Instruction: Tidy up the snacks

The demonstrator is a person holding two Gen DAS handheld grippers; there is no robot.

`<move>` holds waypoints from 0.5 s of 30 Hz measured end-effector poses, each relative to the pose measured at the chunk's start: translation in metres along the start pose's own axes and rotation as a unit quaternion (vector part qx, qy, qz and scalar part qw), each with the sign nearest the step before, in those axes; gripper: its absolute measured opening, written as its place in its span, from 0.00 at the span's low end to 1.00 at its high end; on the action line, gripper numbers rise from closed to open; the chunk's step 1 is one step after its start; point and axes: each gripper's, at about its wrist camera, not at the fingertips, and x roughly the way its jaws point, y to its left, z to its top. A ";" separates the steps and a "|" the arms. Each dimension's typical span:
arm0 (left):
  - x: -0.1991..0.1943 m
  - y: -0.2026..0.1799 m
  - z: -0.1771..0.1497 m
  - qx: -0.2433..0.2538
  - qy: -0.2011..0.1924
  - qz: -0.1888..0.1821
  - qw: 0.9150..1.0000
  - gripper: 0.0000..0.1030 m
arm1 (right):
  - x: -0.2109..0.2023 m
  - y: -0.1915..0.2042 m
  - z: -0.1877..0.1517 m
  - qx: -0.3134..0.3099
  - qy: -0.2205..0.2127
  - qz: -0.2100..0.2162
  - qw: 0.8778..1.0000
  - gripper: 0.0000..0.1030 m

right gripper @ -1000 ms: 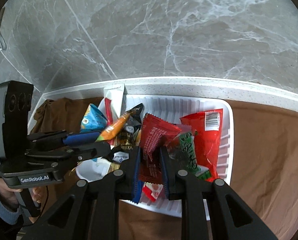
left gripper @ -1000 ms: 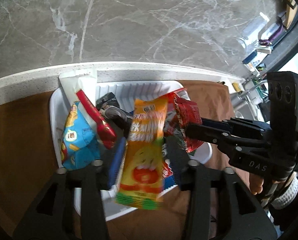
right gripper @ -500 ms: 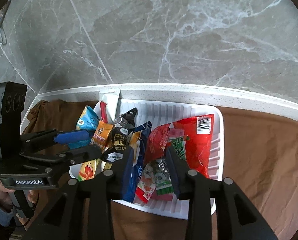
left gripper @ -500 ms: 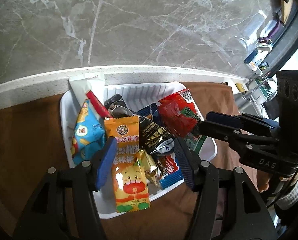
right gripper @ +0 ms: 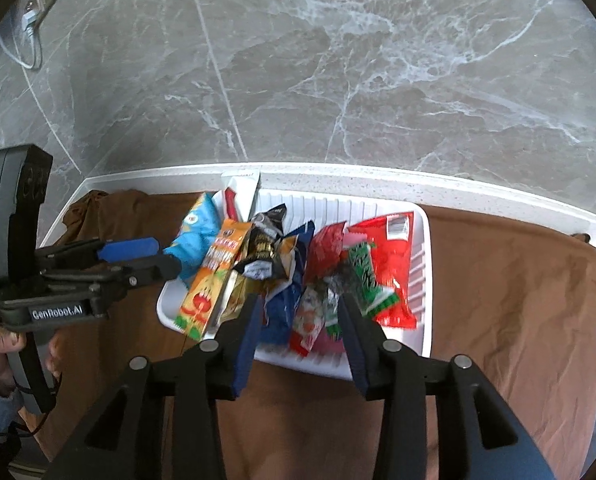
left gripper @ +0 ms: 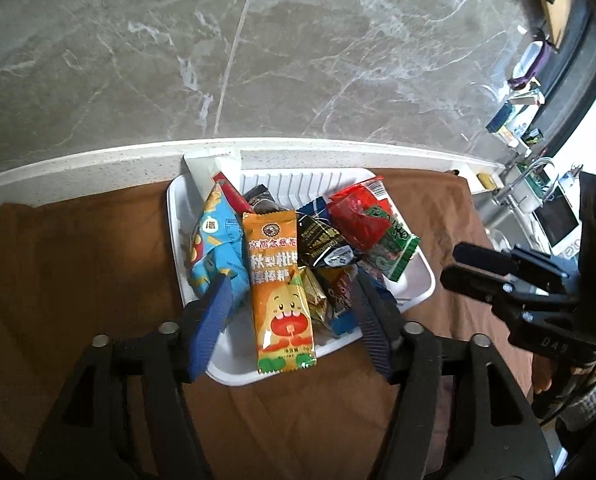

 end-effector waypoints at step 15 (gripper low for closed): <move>-0.060 -0.049 -0.024 0.070 -0.029 0.054 0.996 0.87 | -0.065 0.023 -0.042 -0.002 -0.048 -0.052 0.998 0.72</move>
